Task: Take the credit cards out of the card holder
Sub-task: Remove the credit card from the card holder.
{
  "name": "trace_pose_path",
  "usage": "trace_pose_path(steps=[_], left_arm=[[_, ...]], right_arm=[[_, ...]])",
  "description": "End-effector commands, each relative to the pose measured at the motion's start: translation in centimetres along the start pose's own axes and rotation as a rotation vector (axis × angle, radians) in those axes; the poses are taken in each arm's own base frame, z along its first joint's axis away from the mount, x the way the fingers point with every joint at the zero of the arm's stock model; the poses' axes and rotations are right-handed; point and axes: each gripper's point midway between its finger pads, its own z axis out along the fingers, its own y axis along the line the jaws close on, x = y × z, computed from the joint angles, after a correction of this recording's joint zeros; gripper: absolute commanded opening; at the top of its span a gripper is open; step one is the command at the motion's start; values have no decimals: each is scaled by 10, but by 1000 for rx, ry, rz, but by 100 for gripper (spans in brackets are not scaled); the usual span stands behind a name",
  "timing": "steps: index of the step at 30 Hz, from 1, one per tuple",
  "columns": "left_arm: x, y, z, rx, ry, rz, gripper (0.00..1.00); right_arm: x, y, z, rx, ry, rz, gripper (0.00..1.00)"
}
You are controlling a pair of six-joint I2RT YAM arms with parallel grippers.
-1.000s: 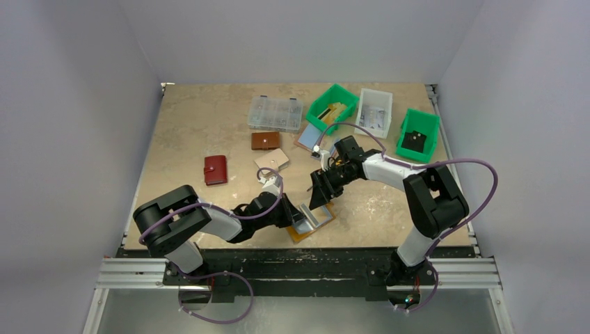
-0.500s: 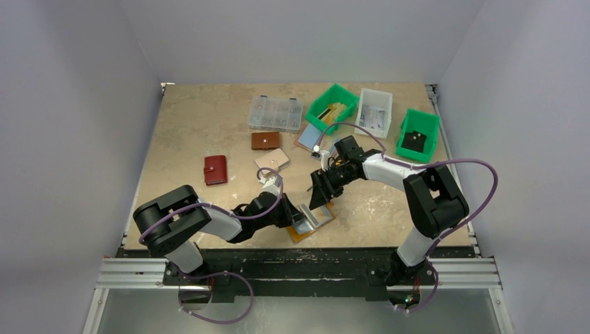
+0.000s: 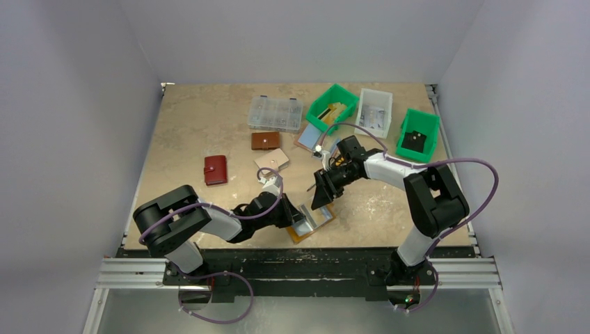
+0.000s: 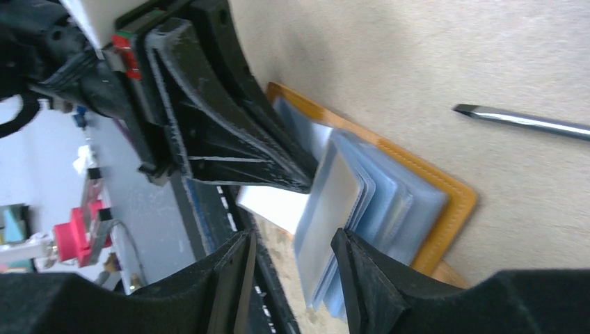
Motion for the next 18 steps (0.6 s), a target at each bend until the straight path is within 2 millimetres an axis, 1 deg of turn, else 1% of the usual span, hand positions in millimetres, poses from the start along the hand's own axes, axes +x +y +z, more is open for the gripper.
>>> trace_pose_path(steps=[1,6,9,14,18], left_arm=[[5,7,0,-22,19,-8,5],[4,5,-4,-10,12,-16,9],[0,-1,-7,12,1,-23,12],[-6,-12,-15,57,-27,-43,24],[-10,-19,-22,92,-47,-60,27]], right_arm=[[2,41,0,-187,26,-11,53],[4,50,2,-234,38,-15,49],[7,50,5,-235,50,-14,49],[10,51,11,-242,69,-17,49],[11,51,14,-240,77,-20,49]])
